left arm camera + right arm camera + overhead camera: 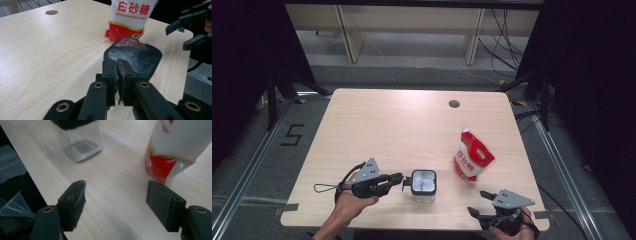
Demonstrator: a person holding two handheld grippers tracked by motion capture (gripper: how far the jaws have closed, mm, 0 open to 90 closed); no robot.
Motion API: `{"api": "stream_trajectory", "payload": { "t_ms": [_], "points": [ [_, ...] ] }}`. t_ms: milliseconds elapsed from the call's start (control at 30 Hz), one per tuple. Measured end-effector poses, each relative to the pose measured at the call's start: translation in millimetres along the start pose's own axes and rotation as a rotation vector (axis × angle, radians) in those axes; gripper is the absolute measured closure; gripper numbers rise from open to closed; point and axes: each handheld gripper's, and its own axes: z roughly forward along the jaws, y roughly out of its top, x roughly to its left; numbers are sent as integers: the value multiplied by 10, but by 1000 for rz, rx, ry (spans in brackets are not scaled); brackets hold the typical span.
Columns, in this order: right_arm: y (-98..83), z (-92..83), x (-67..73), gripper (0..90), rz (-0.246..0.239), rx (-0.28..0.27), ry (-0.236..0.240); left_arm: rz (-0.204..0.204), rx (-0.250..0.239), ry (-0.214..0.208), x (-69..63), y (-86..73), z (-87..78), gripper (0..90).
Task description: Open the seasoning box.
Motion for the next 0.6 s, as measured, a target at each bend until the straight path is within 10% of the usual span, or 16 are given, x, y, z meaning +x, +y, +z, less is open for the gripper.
{"api": "stream_trajectory", "payload": {
  "t_ms": [600],
  "points": [
    [130, 90, 73, 476, -76, -22, 30, 38, 48, -1, -40, 26, 174, 889]
  ]
}}
